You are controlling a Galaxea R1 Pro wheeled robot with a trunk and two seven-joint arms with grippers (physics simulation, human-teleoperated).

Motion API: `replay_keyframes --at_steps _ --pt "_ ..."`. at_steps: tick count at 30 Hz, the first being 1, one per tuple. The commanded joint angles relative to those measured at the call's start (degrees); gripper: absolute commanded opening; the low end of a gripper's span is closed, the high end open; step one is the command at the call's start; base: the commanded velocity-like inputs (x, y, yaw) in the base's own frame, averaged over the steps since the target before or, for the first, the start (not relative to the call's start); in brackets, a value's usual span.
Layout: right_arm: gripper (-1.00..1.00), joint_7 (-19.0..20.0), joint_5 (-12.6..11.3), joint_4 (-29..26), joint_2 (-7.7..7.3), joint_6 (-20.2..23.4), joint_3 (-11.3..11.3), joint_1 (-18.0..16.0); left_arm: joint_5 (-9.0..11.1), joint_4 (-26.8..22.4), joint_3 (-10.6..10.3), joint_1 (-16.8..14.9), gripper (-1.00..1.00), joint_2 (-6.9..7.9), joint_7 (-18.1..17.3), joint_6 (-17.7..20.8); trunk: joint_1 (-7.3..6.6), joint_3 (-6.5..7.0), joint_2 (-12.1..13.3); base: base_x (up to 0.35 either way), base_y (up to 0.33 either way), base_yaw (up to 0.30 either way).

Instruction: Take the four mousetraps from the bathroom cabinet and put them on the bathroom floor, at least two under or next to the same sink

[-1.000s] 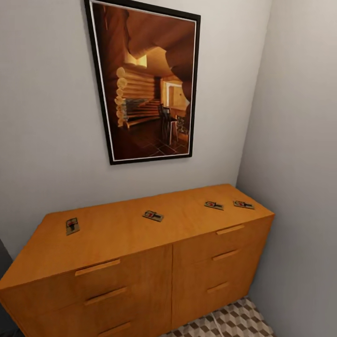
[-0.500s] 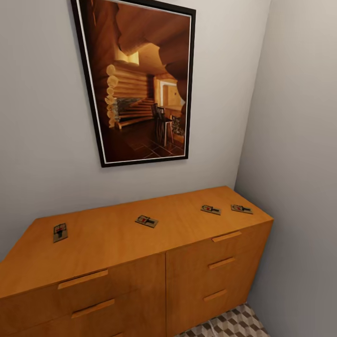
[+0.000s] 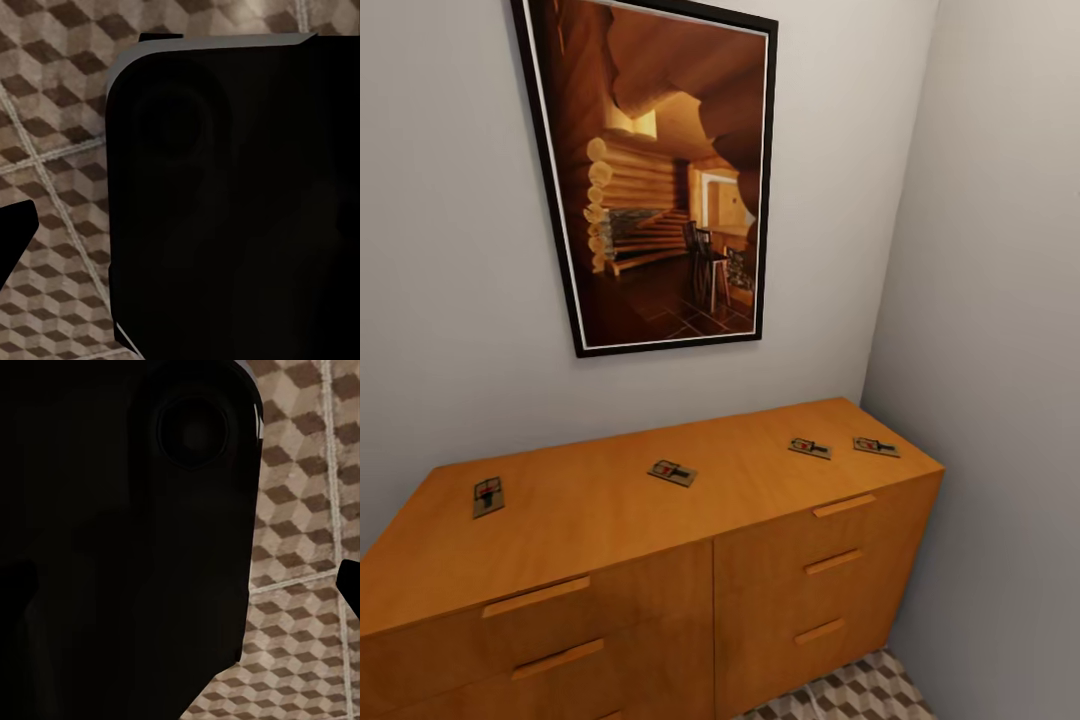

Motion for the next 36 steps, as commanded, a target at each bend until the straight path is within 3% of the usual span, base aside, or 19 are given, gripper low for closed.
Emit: replay_keyframes --at_steps 1,23,36 --pt "1.00 0.0 0.1 0.0 -0.01 -0.1 0.0 0.0 0.1 0.0 0.0 0.0 1.00 0.00 0.0 -0.1 0.00 -0.04 0.0 0.000 -0.066 0.000" --pt "1.00 0.0 0.1 0.0 0.00 -0.1 0.1 0.0 0.1 0.0 0.0 0.0 1.00 0.08 0.0 -0.1 0.00 -0.04 0.0 0.000 -0.217 0.000" --pt "1.00 0.0 0.1 0.0 0.02 -0.1 0.1 0.0 0.1 0.0 0.0 0.0 1.00 0.09 0.0 -0.1 0.00 -0.04 0.0 0.000 -0.052 0.000"
